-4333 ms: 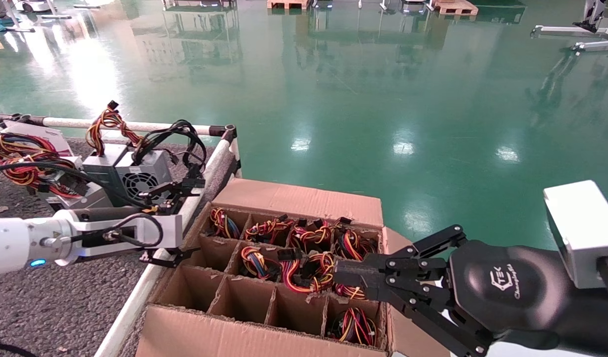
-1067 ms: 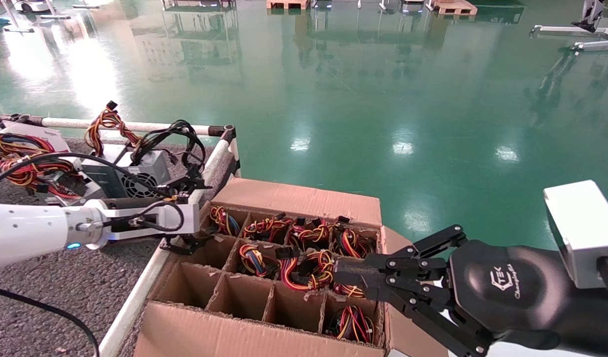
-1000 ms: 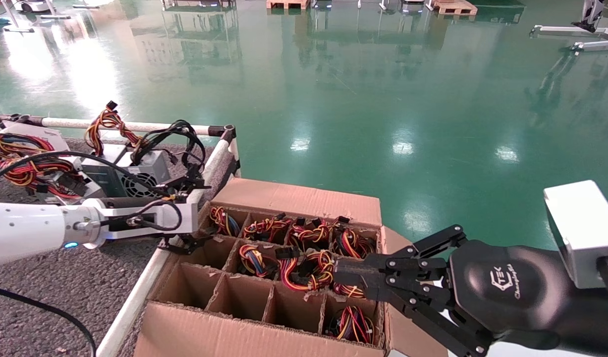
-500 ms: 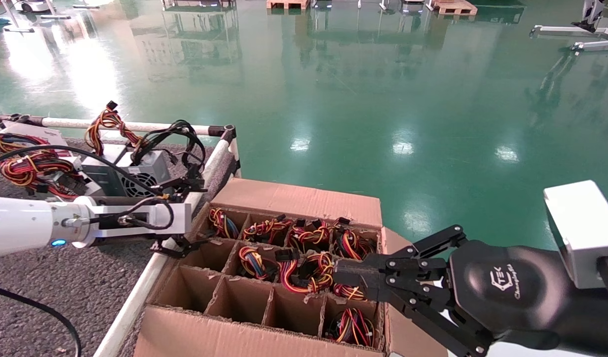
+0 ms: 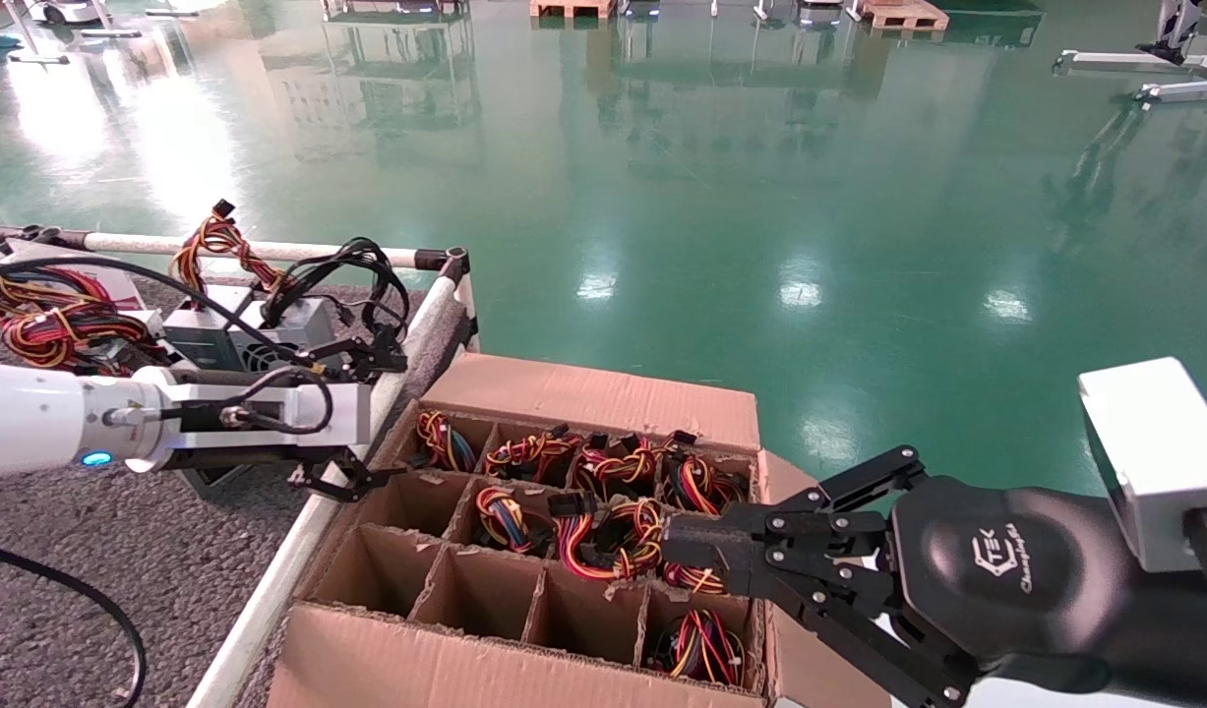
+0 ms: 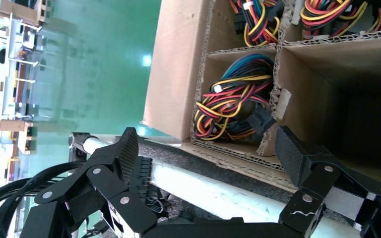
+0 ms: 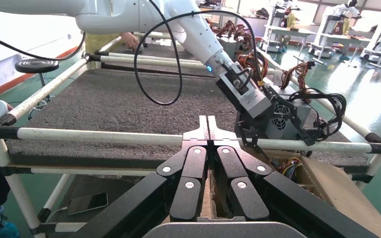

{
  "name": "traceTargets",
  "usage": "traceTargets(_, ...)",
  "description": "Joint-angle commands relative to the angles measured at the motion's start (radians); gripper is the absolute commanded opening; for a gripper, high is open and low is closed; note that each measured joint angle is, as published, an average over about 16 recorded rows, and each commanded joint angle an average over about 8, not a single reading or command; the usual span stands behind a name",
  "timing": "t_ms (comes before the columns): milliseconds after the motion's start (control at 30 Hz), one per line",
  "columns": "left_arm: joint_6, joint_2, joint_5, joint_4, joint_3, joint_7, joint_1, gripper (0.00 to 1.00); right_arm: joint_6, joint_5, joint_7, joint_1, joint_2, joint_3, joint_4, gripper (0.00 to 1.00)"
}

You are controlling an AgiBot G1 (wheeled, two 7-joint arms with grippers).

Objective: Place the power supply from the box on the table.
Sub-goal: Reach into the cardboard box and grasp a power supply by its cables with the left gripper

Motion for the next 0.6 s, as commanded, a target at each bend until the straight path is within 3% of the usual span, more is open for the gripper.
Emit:
traceTargets(33,0.007,-0.001,-0.003,0.003,0.004,-0.003,-0.010,1.00,0.000,0.000,0.000,0.000,0.000,0.000,0.000,0.00)
traceTargets(600,-0.044,0.022,-0.040,0.009,-0.029,0.077,0.024,1.00,0.000,0.000,0.000,0.000,0.000,0.000,0.000,0.00)
